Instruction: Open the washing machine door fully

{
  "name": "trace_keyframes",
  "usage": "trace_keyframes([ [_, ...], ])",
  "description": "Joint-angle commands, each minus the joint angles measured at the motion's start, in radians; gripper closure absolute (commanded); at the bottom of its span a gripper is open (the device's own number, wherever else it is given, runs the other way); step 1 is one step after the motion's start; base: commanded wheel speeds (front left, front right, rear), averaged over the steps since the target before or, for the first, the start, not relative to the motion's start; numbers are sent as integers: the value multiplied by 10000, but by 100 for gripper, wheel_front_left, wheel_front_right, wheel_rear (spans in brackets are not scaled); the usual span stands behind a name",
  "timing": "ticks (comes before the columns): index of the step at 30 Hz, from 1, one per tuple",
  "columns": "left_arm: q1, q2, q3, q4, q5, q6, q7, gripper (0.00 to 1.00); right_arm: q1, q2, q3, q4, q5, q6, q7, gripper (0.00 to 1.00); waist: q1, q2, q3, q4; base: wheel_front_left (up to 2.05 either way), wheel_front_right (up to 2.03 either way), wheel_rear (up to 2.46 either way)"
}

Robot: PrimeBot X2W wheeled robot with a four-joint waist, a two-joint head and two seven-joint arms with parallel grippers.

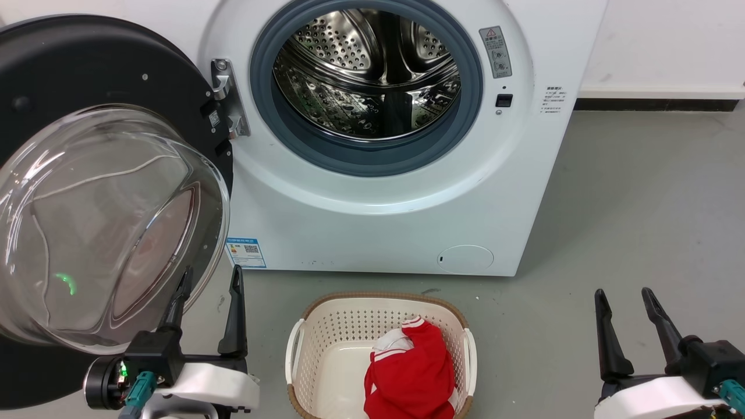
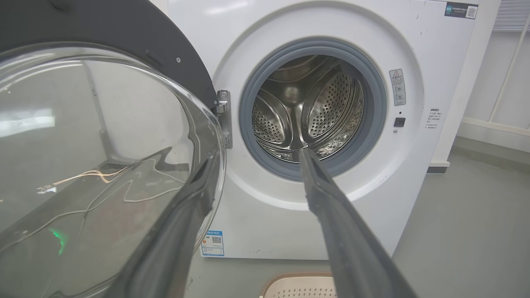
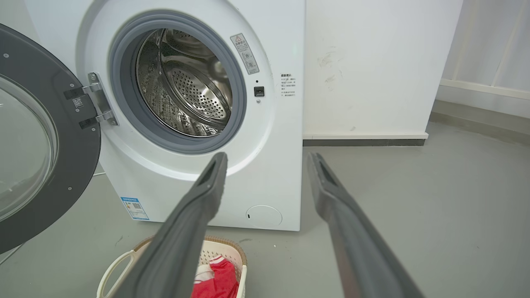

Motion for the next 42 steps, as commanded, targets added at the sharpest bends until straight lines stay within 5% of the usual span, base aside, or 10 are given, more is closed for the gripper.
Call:
trace_keyframes([
  [1,83,-13,46,4,48,-28,-24,0,-134,16,-7,28,84,-5,-75,0,0,-1,1,6,0,0,0],
  [2,0,-8,31,2,4,-25,0,100,0,0,8,21,25,0,-23,100,0,-1,2,5,0,0,0],
  [42,-395,-199,582,756,-6399,-447,1634,100,-805,-21,-196,1003,6535,0,1174,100,0,-1,125,-59,0,0,0],
])
